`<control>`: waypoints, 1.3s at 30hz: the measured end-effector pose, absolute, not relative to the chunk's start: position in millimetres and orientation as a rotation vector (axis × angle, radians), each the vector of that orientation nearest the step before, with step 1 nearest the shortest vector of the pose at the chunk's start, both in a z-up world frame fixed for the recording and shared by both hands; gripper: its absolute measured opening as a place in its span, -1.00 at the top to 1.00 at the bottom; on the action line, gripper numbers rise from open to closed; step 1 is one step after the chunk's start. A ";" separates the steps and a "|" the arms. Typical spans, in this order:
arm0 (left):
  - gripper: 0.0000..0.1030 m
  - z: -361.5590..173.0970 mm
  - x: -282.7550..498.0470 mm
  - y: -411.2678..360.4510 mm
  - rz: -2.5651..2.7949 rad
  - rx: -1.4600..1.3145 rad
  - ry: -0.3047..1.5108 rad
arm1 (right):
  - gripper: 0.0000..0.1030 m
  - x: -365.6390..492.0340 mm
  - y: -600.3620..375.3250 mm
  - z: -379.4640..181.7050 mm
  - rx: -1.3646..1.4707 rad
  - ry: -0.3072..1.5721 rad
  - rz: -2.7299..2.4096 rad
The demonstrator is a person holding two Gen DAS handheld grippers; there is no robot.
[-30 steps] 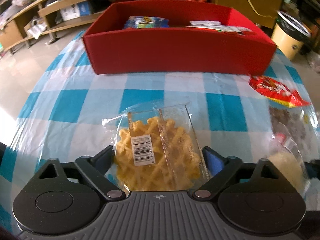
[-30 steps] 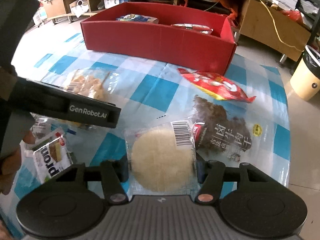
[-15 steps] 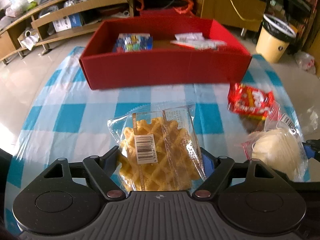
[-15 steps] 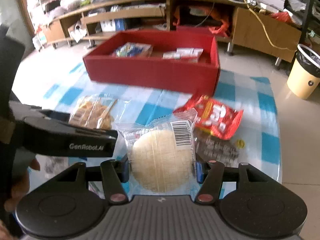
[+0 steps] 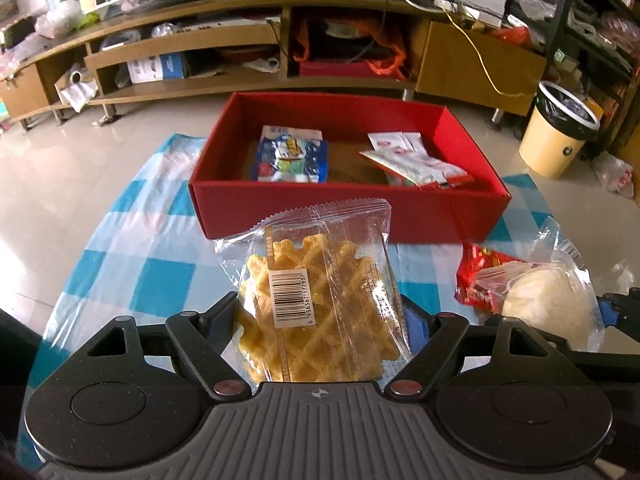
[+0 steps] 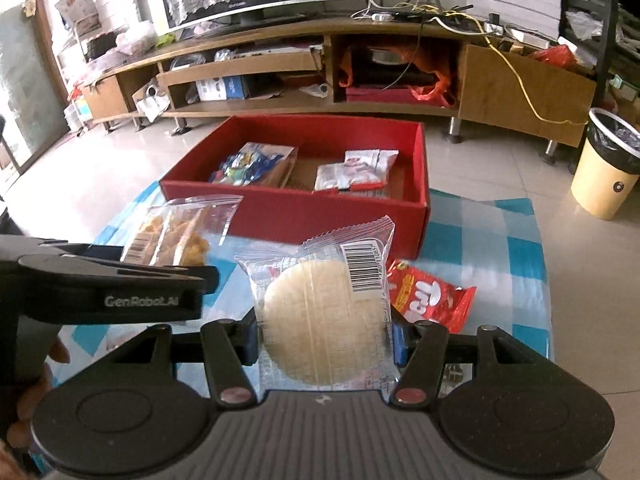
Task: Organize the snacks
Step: 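Lift and carry the waffle bag and white bun pack over the red box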
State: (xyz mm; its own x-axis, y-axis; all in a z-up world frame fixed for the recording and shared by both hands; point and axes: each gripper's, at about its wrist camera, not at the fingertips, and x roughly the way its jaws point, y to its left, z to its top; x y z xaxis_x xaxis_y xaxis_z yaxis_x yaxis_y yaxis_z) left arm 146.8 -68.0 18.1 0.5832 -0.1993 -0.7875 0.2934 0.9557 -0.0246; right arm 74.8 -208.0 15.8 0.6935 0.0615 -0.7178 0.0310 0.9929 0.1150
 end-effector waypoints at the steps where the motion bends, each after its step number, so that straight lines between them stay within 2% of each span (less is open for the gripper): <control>1: -0.64 18.5 147.8 -68.0 -0.286 0.111 0.904 | -0.10 76.0 -210.2 16.3 0.126 0.803 0.012; 18: -0.64 33.5 160.1 -79.3 -0.288 0.101 0.865 | -0.10 101.4 -225.1 50.6 0.190 0.712 -0.024; 39: -0.65 48.6 205.8 -84.7 -0.243 0.055 0.820 | -0.10 151.4 -236.6 63.6 0.202 0.662 -0.047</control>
